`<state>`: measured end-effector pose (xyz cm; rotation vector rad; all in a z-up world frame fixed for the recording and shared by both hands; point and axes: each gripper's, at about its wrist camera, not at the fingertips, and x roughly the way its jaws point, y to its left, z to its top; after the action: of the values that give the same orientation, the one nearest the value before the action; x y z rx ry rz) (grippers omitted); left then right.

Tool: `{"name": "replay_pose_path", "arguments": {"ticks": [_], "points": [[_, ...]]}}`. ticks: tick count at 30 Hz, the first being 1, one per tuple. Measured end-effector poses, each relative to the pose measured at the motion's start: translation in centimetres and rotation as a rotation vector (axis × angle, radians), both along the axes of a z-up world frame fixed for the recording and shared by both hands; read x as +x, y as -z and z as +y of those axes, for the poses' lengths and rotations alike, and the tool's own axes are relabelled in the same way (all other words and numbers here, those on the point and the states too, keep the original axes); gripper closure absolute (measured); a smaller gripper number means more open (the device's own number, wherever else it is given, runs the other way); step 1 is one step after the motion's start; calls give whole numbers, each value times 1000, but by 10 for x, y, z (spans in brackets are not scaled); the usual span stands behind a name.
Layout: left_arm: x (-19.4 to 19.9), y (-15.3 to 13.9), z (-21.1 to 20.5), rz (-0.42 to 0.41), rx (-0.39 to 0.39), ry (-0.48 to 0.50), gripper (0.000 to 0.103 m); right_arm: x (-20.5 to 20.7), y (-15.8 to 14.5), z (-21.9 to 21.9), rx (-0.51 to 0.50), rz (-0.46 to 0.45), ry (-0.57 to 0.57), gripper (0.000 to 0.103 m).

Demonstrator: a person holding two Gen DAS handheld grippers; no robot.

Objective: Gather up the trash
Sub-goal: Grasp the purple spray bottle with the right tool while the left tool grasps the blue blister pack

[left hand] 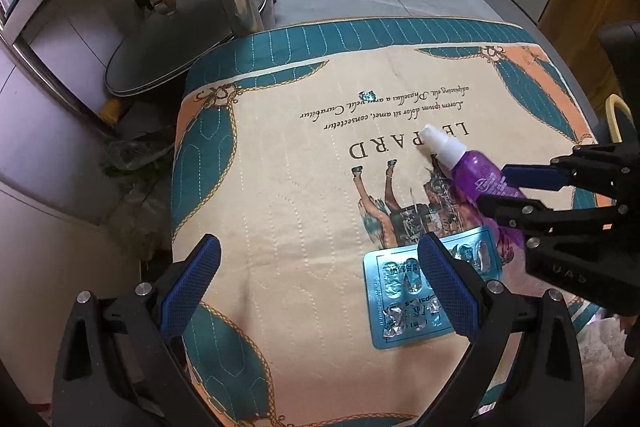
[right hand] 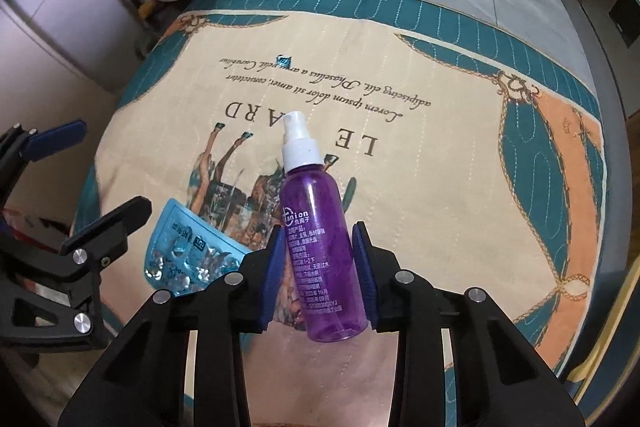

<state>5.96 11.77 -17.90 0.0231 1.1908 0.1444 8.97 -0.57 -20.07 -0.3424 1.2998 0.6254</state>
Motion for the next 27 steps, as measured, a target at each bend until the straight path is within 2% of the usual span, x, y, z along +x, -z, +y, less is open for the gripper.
{"name": "replay_pose_path", "arguments": {"ticks": [3, 6, 8, 10, 12, 13, 16, 19, 21, 23, 27], "points": [[1, 1, -1, 5, -4, 1, 6, 4, -3, -9, -5, -1, 16, 68], [-1, 2, -7, 15, -1, 33, 6, 6, -9, -22, -7, -15, 44, 68], [-3, 4, -12, 35, -27, 68, 6, 8, -12, -32, -4, -14, 72, 68], [-5, 4, -22, 54, -62, 159, 6, 9, -16, -42, -4, -14, 105, 69], [-4, 3, -32, 64, -29, 272, 6, 10, -23, -54, -1, -16, 141, 69], [-3, 1, -40, 71, -4, 368, 6, 10, -27, -57, 3, -17, 153, 69], [0, -8, -48, 70, -5, 510, 6, 14, -55, -74, 33, -34, 183, 70], [4, -6, -53, 87, -24, 599, 6, 16, -85, -89, 53, -70, 187, 70], [4, 1, -57, 106, -63, 621, 6, 12, -102, -102, 41, -110, 165, 70], [0, 11, -65, 133, -120, 669, 6, 9, -103, -113, 30, -111, 150, 70], [-11, 30, -83, 165, -48, 804, 6, 18, -76, -126, 11, -21, 191, 70]]}}
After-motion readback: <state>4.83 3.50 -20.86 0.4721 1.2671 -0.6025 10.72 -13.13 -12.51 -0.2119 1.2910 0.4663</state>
